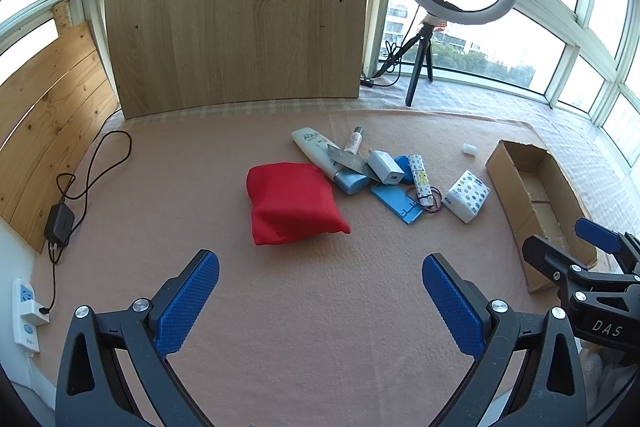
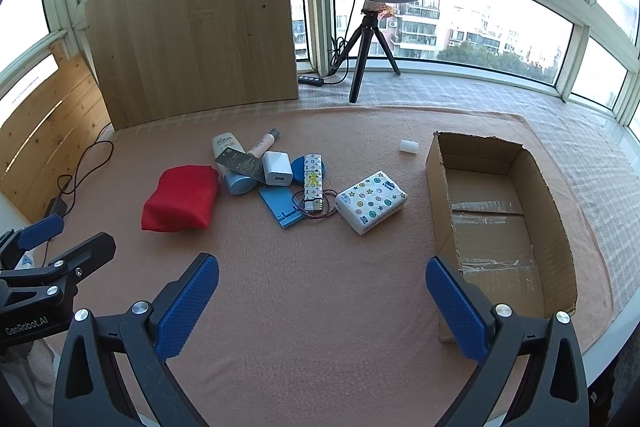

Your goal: Organize objects

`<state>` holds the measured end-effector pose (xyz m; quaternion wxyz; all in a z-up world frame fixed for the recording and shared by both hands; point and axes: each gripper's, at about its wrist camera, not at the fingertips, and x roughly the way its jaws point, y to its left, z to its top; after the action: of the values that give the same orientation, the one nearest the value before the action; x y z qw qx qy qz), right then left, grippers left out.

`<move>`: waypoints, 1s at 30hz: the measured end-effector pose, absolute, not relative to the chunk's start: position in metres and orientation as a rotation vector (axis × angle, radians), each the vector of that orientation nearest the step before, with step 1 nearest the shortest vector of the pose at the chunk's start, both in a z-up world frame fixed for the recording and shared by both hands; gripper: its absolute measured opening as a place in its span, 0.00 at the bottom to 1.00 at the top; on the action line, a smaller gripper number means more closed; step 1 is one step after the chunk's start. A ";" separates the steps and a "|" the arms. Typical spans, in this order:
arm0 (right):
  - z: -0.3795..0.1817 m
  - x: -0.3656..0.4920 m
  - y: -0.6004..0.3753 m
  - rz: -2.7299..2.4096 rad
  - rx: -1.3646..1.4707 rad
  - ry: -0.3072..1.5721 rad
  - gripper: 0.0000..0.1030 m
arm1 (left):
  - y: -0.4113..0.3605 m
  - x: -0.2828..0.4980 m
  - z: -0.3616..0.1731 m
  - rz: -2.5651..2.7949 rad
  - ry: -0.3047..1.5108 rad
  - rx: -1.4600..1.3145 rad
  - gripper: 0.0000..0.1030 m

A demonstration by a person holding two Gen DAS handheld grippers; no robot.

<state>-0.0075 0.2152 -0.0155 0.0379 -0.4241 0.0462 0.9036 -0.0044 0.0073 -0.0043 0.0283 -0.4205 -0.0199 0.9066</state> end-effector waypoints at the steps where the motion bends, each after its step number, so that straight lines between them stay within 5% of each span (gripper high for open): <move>1: -0.016 -0.007 0.215 2.772 -1.300 0.141 0.99 | 0.007 -0.004 -0.004 2.798 -0.062 -1.298 1.00; 30: -0.035 -0.087 0.232 2.805 -1.440 0.186 0.96 | -0.012 -0.037 -0.023 2.830 -0.076 -1.356 1.00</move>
<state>-0.0872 0.2317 -0.0352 -0.0084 -0.4559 0.0588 0.8881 -0.0368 -0.0117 -0.0226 0.0013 -0.4321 -0.0242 0.9015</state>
